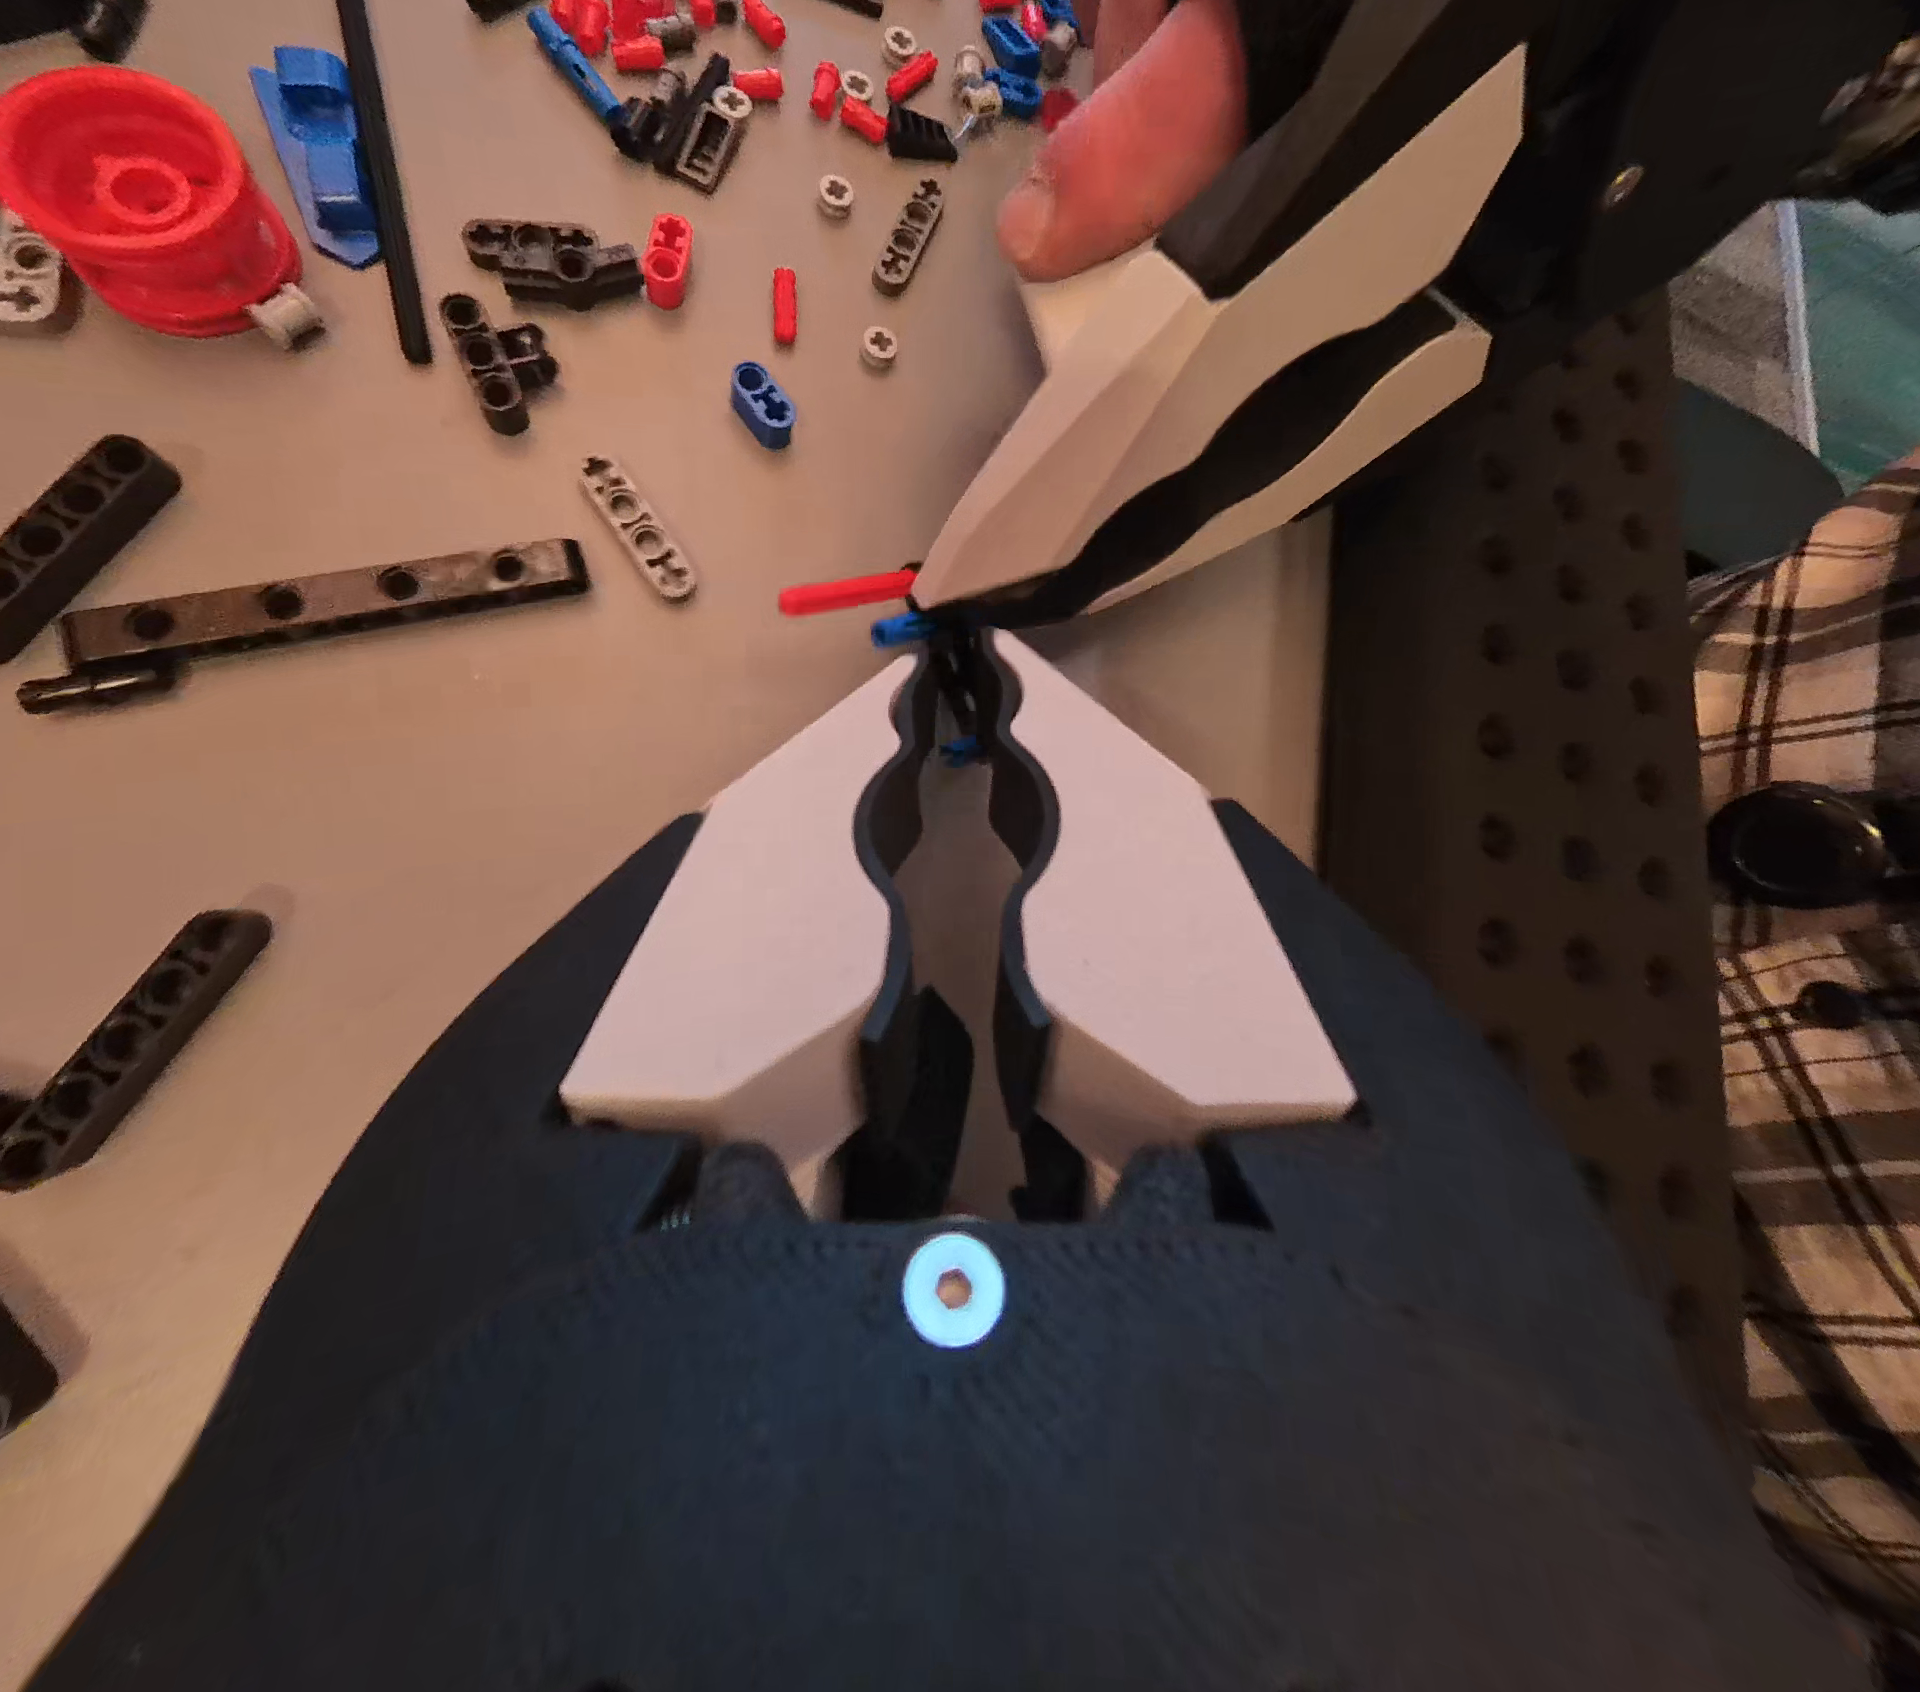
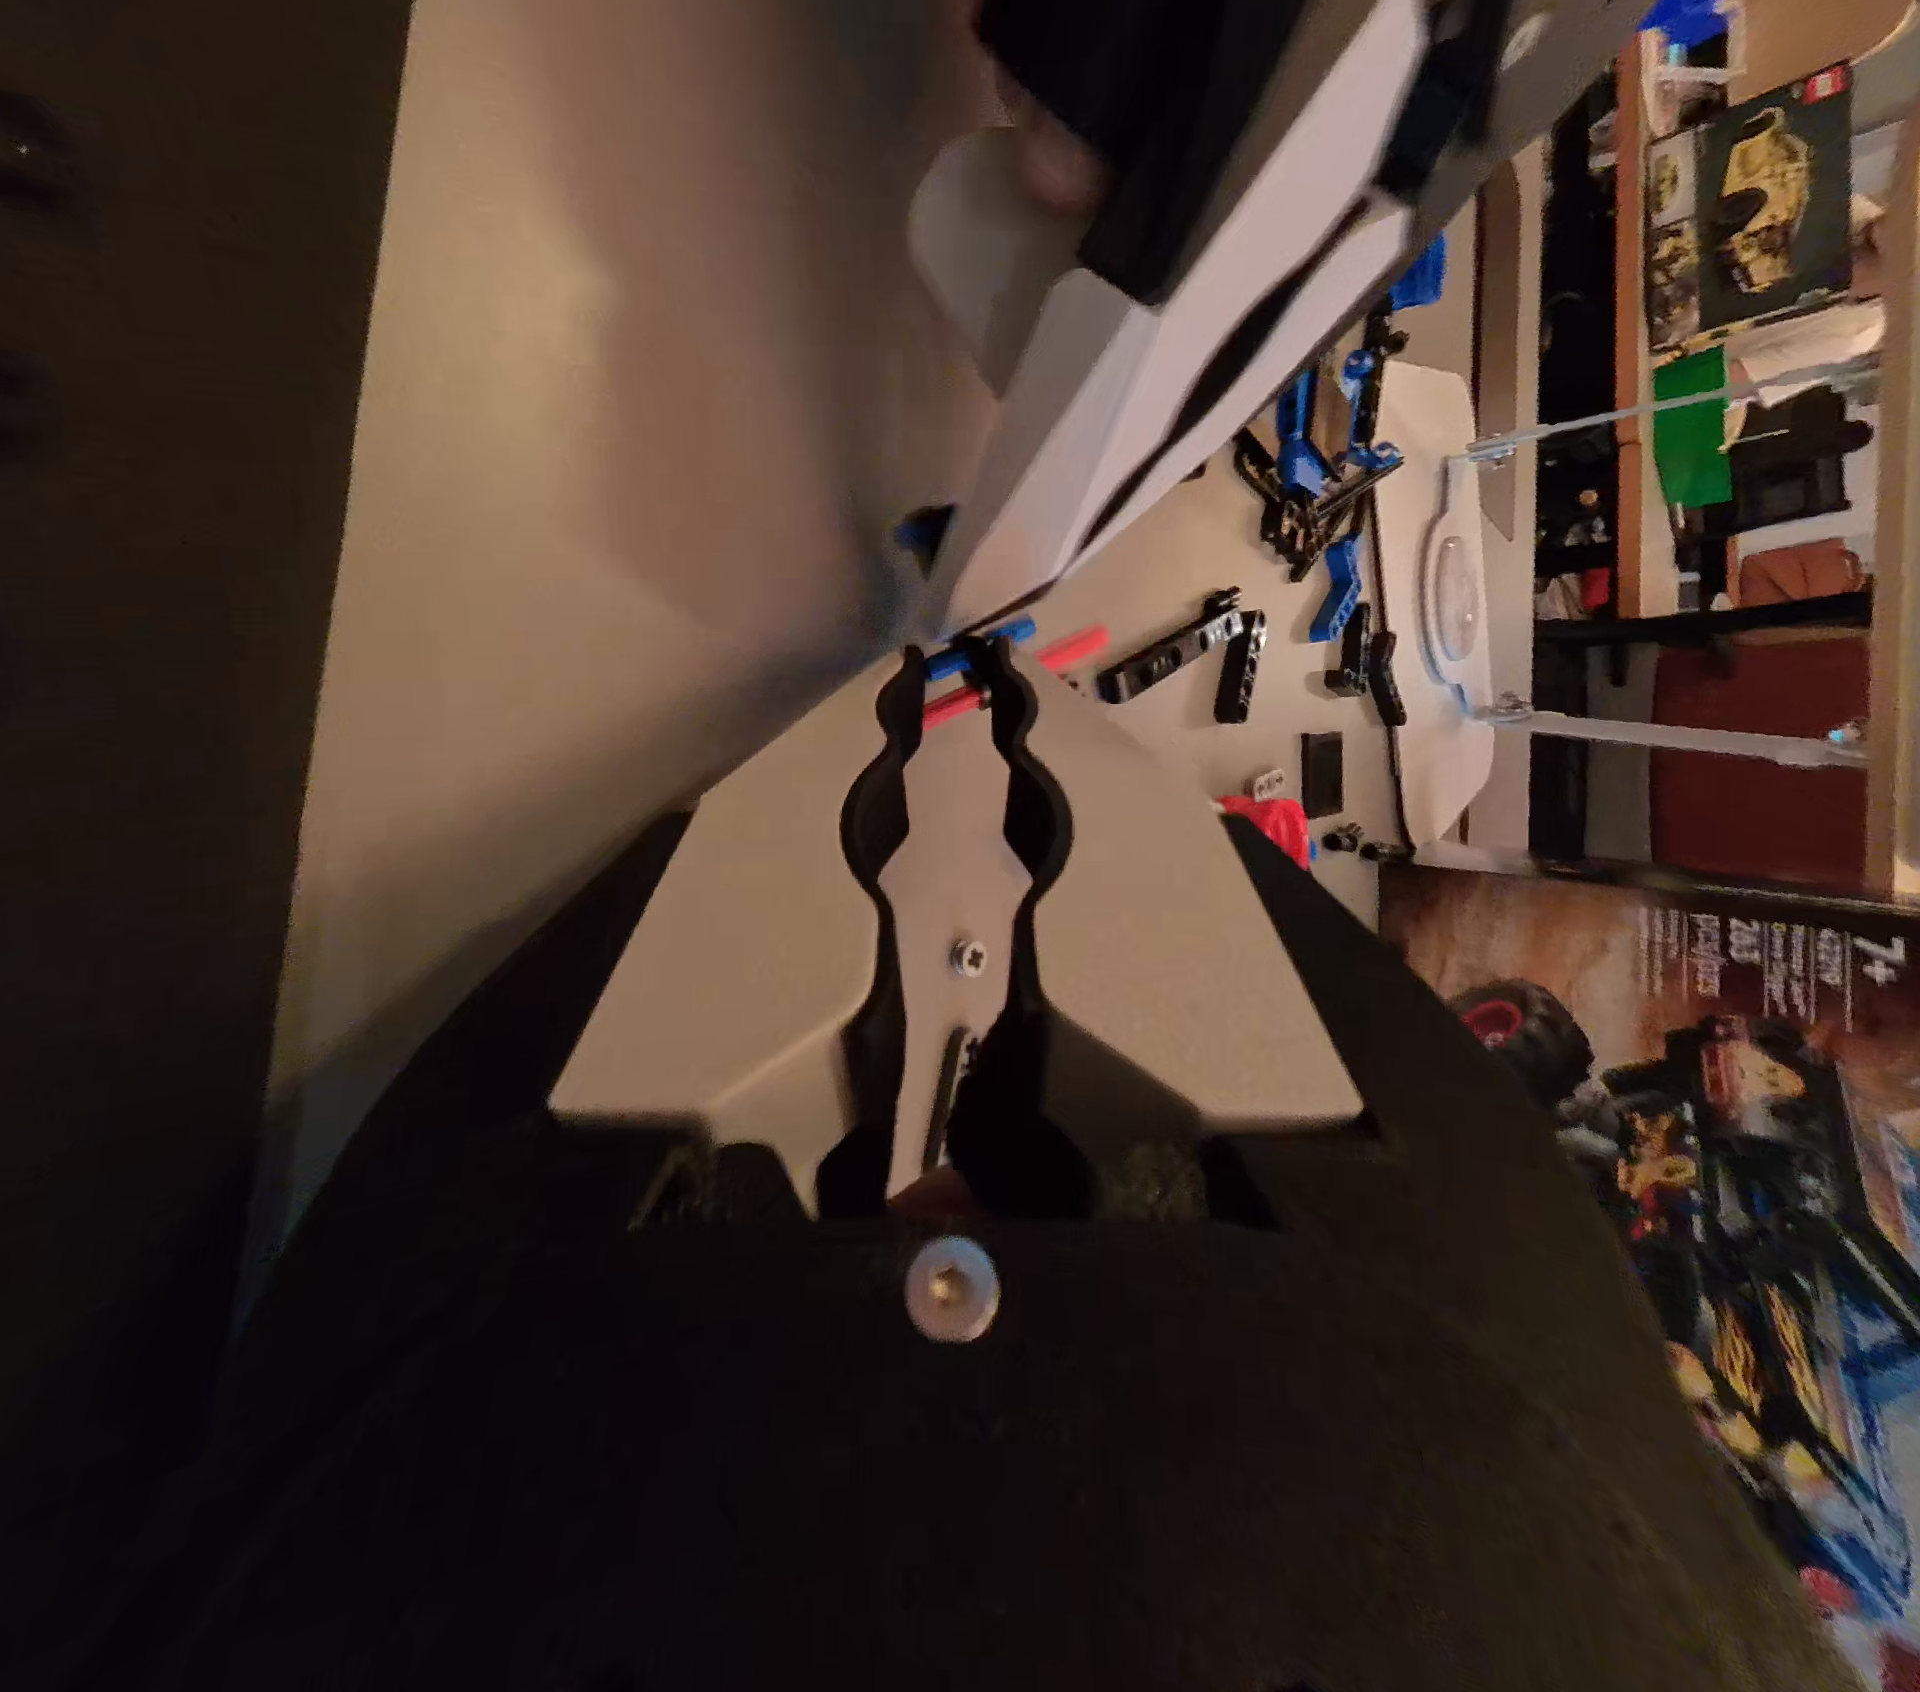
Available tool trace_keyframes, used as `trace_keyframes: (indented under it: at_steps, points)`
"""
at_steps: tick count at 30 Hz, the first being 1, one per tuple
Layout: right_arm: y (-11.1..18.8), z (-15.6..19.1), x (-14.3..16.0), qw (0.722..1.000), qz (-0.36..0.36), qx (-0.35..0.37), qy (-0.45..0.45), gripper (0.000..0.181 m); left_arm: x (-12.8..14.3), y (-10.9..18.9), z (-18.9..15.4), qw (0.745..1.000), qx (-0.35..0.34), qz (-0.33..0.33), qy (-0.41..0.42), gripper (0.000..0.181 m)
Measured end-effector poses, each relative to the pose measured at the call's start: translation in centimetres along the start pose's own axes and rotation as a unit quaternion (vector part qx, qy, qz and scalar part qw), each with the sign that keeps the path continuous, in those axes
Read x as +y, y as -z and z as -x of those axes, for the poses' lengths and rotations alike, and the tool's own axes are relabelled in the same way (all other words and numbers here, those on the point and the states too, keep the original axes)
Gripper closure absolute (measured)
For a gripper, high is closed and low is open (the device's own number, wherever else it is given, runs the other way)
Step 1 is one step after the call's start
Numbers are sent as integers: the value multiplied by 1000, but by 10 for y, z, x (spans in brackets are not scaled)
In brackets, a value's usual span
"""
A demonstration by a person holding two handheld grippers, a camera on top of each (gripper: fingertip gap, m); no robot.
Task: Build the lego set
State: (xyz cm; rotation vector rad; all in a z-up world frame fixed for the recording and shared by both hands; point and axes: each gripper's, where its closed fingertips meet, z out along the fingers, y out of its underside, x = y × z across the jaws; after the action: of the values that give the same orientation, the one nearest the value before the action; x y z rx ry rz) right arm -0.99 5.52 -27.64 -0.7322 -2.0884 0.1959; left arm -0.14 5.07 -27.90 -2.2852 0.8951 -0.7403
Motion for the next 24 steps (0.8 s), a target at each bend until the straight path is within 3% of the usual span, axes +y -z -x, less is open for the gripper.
trace_keyframes:
  at_steps: [9,12,19,24]
  points:
    - [3,-3,-3,999,-30,-7,-34,170,0,2,3,1000,-13,2,1,177]
    - [9,-2,0,998,-36,-8,-42,159,7,2,8,999,-36,15,-8,177]
    - [19,-16,0,996,-68,25,-61,162,-4,19,12,995,-90,-17,-42,144]
    - [22,-24,2,994,-75,42,-73,163,-2,38,24,983,-164,-36,-67,134]
